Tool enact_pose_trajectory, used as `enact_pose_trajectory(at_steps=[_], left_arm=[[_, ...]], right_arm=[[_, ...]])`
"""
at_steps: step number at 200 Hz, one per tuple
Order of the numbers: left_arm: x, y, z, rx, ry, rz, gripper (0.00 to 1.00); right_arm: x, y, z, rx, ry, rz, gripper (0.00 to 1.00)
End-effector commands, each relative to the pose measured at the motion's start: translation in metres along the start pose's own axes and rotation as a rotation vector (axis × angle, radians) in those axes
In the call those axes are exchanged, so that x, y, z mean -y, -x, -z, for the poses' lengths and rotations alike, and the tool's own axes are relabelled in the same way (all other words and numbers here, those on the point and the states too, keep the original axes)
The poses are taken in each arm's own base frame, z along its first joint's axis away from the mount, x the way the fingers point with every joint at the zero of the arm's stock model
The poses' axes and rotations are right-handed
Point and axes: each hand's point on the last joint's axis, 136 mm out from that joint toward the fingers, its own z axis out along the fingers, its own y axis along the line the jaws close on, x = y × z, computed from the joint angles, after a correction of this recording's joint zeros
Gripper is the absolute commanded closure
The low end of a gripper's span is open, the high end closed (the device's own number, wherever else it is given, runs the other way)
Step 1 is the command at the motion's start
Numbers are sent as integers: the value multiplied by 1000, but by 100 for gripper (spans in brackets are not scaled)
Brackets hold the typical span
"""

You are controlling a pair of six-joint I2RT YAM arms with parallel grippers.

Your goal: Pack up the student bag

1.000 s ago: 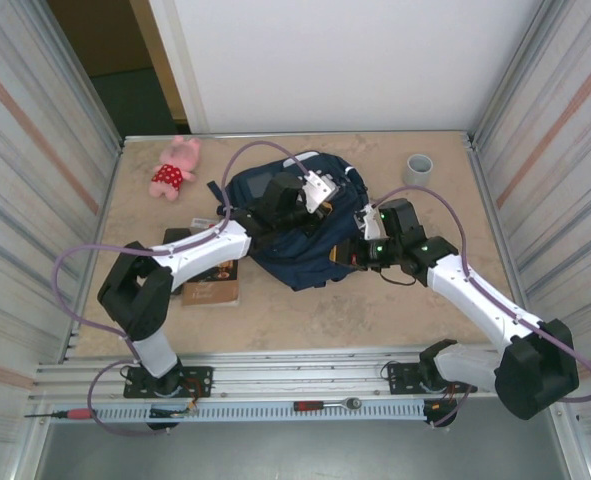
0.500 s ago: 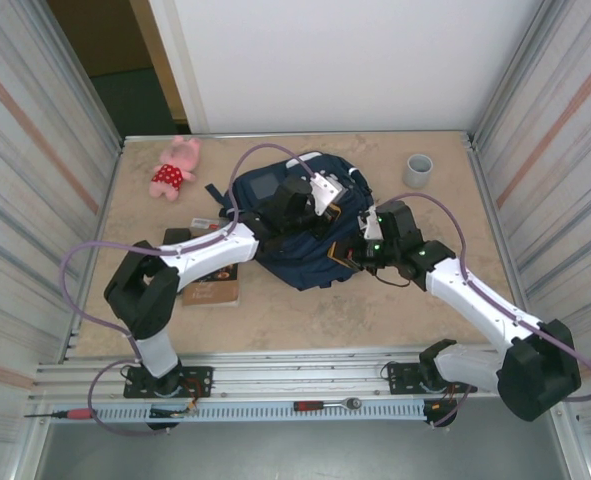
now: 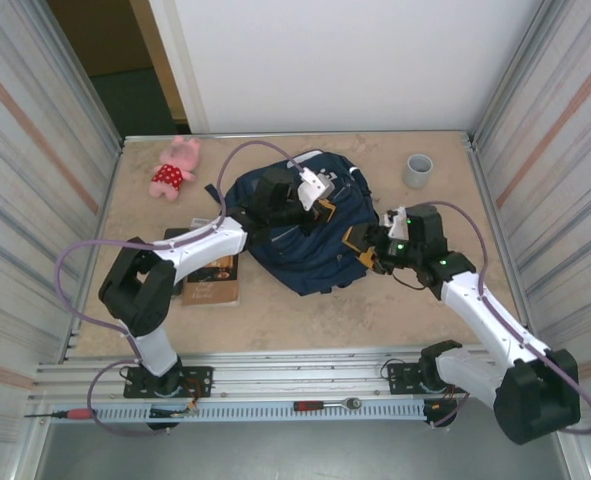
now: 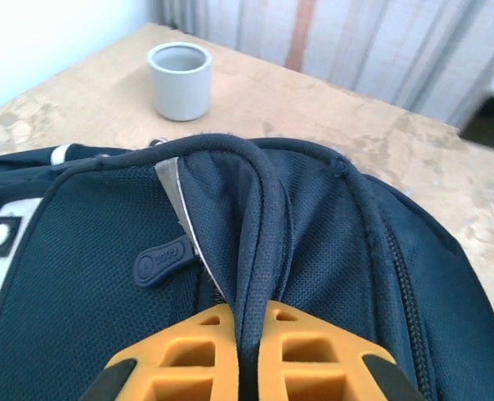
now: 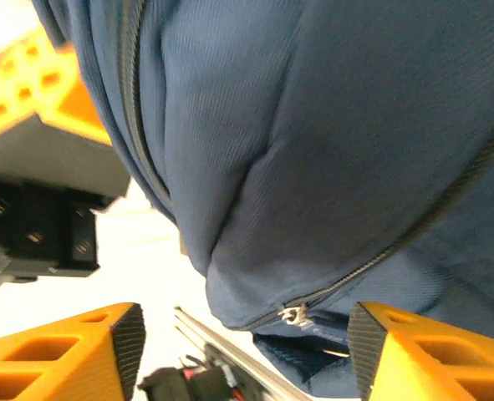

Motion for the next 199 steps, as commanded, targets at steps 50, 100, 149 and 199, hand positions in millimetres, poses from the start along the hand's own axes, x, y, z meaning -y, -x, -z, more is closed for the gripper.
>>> enact_pose_trajectory(at_steps=[50,100,149,199], left_arm=[[46,63,41,236,-330,-186,100],[35,63,40,218,-297,-197,100],[-6,56,58,103,49,-16,71],[3,18,118,-58,330,267,53]], right_arm=[[-12,25,-4,62,92,-45,22],[-17,36,-17,134,89,-90,66],[-28,44,-15,289,112,-109,100],[-50,45,-5,415,135,-95,100]])
